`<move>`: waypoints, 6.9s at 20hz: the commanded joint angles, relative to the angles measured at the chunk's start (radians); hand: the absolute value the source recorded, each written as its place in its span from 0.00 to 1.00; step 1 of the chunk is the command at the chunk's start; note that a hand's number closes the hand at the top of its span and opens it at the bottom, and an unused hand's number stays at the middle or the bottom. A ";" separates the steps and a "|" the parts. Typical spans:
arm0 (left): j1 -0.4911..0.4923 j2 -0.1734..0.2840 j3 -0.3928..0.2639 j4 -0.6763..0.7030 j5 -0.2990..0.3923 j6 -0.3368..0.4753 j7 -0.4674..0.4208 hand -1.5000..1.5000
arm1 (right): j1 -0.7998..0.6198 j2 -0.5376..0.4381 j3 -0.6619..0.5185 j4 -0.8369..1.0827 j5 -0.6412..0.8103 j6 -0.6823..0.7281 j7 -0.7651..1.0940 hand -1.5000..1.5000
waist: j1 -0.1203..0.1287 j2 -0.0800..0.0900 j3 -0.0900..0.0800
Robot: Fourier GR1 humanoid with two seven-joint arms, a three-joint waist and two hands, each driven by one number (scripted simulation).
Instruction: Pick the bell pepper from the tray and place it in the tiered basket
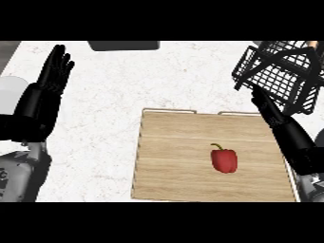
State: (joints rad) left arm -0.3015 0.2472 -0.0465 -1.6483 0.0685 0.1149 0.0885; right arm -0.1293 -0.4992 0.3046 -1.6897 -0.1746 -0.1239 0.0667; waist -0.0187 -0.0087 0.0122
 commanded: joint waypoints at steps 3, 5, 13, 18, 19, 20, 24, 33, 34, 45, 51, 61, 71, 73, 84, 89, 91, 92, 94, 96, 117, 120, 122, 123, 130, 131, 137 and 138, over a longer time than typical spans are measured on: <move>0.078 0.059 0.014 0.038 -0.104 0.037 0.025 0.50 | 0.067 0.110 -0.033 -0.106 0.119 -0.245 -0.007 1.00 | 0.007 0.003 -0.012; 0.135 0.129 0.057 0.093 -0.133 0.028 0.019 0.50 | 0.089 0.136 -0.080 -0.173 0.143 -0.348 0.005 1.00 | -0.007 -0.003 -0.014; 0.205 0.134 0.086 0.135 -0.134 0.046 0.025 0.50 | 0.429 0.258 -0.181 -0.173 0.421 -0.812 0.019 0.00 | -0.055 -0.004 -0.018; 0.219 0.099 0.045 0.117 -0.156 0.052 0.011 0.50 | 0.715 0.186 -0.047 -0.407 0.660 -0.786 0.165 0.00 | -0.027 0.001 -0.020; 0.170 0.109 0.059 0.142 -0.141 0.038 0.026 0.50 | 0.706 0.182 -0.019 -0.382 0.720 -0.754 0.225 0.00 | -0.018 0.011 -0.022; 0.201 0.105 0.044 0.136 -0.167 0.052 -0.007 0.50 | 0.747 0.144 -0.021 -0.417 0.724 -0.698 0.267 0.00 | -0.017 0.011 -0.025; 0.184 0.104 0.029 0.117 -0.169 0.041 0.014 0.50 | 0.814 0.070 0.005 -0.459 0.858 -0.545 0.429 0.00 | 0.016 0.022 -0.026; 0.110 0.076 -0.005 0.160 -0.187 0.034 0.036 0.50 | 0.671 0.144 0.068 -0.664 1.166 -0.198 0.947 0.00 | 0.058 0.030 -0.022; 0.093 0.090 0.029 0.183 -0.161 0.020 0.029 0.50 | 0.627 0.155 0.063 -0.669 1.190 -0.137 1.018 0.00 | 0.054 0.027 -0.020; 0.114 0.070 0.009 0.159 -0.174 0.016 0.026 0.50 | 0.290 0.422 0.157 -0.521 1.314 0.236 1.354 0.00 | 0.051 0.014 -0.016; 0.148 0.087 0.041 0.149 -0.166 0.009 0.023 0.50 | 0.244 0.496 0.229 -0.429 1.384 0.254 1.394 0.00 | 0.030 0.008 -0.014; 0.120 0.066 0.044 0.181 -0.184 0.018 0.019 0.50 | 0.160 0.499 0.213 -0.331 1.426 0.319 1.420 0.00 | 0.021 0.008 -0.013; 0.140 0.073 0.077 0.224 -0.175 0.004 -0.037 0.50 | 0.061 0.499 0.185 -0.191 1.405 0.297 1.421 0.00 | 0.029 0.012 -0.014; 0.093 0.092 0.096 0.253 -0.157 -0.023 -0.017 0.50 | 0.078 0.499 0.187 -0.185 1.395 0.274 1.421 0.00 | 0.023 0.012 -0.014; 0.160 0.053 0.070 0.201 -0.199 0.010 -0.037 0.50 | 0.094 0.499 0.176 -0.151 1.361 0.239 1.421 0.00 | 0.022 0.008 -0.013; 0.124 0.058 0.091 0.226 -0.182 -0.012 -0.033 0.50 | 0.037 0.499 0.073 -0.064 1.319 0.230 1.342 0.00 | 0.020 0.011 -0.013; 0.175 0.055 0.071 0.157 -0.203 -0.004 0.002 0.50 | 0.099 0.499 0.126 -0.088 1.315 0.195 1.356 0.00 | 0.022 0.008 -0.012; 0.180 0.058 0.056 0.115 -0.210 -0.011 0.029 0.50 | 0.115 0.499 0.178 -0.026 1.328 0.096 1.364 0.00 | 0.027 0.008 -0.012; 0.152 0.062 0.083 0.199 -0.196 -0.021 -0.021 0.50 | -0.025 0.499 0.107 0.000 1.265 0.183 1.402 0.00 | 0.029 0.012 -0.013; 0.090 0.023 0.057 0.209 -0.227 0.015 0.027 0.50 | 0.041 0.499 0.155 0.011 1.258 0.137 1.380 0.00 | 0.019 0.010 -0.012; 0.124 0.039 0.098 0.202 -0.210 -0.039 0.003 0.50 | -0.106 0.499 0.177 0.046 1.220 0.076 1.354 1.00 | 0.022 0.007 -0.012; 0.115 0.036 0.094 0.238 -0.226 -0.032 -0.060 0.50 | -0.376 0.499 0.134 0.288 1.123 -0.004 1.338 1.00 | 0.069 0.022 -0.013; 0.092 0.026 0.070 0.221 -0.228 -0.043 -0.057 0.50 | -0.485 0.499 0.012 0.405 1.076 -0.003 1.214 1.00 | 0.103 0.036 -0.012; 0.083 0.011 0.052 0.203 -0.237 -0.036 -0.040 0.50 | -0.528 0.499 -0.009 0.453 1.079 -0.016 1.188 1.00 | 0.121 0.040 -0.011; 0.107 0.019 0.057 0.213 -0.226 -0.055 -0.047 0.50 | -0.801 0.499 -0.131 0.570 1.315 -0.209 1.182 1.00 | 0.108 0.026 -0.015; 0.092 0.034 0.064 0.198 -0.224 -0.062 -0.028 0.50 | -0.834 0.493 -0.139 0.611 1.365 -0.221 1.180 1.00 | 0.111 0.026 -0.014; 0.064 0.009 0.071 0.238 -0.241 -0.025 -0.005 0.50 | -1.064 0.464 -0.238 0.755 1.497 -0.229 1.180 1.00 | 0.075 0.025 -0.014; 0.123 0.016 0.063 0.186 -0.236 -0.040 -0.031 0.50 | -1.044 0.472 -0.232 0.779 1.533 -0.236 1.192 1.00 | 0.070 0.016 -0.014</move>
State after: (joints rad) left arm -0.2106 0.2661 0.0197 -1.4349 -0.1666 0.0753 0.0629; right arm -1.0693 -0.0223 0.1113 -1.0029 1.2682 -0.2874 1.1102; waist 0.0658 0.0147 -0.0019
